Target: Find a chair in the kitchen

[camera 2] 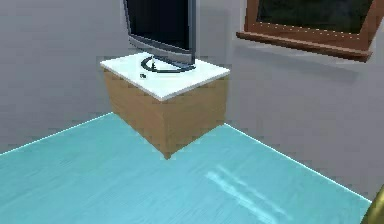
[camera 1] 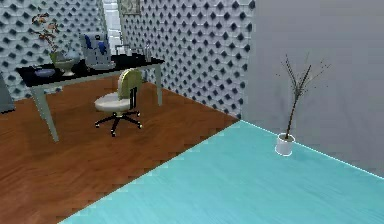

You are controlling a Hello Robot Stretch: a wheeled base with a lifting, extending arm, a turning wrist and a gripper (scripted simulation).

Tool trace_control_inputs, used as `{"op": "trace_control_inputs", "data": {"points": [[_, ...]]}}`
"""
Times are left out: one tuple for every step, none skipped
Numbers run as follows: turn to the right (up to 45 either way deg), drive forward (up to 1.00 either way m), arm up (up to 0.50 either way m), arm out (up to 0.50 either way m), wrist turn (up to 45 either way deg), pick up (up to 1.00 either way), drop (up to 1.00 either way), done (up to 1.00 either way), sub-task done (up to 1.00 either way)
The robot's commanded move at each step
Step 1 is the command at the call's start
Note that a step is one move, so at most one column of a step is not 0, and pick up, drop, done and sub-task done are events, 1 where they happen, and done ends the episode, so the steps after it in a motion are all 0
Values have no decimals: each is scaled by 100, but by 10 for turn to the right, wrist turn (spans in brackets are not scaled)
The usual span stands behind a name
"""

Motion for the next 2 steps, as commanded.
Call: {"op": "trace_control_inputs", "data": {"points": [[-120, 0, 0, 0, 0, 0, 0, 0, 0], [0, 65, 0, 0, 0, 0, 0, 0, 0]]}}
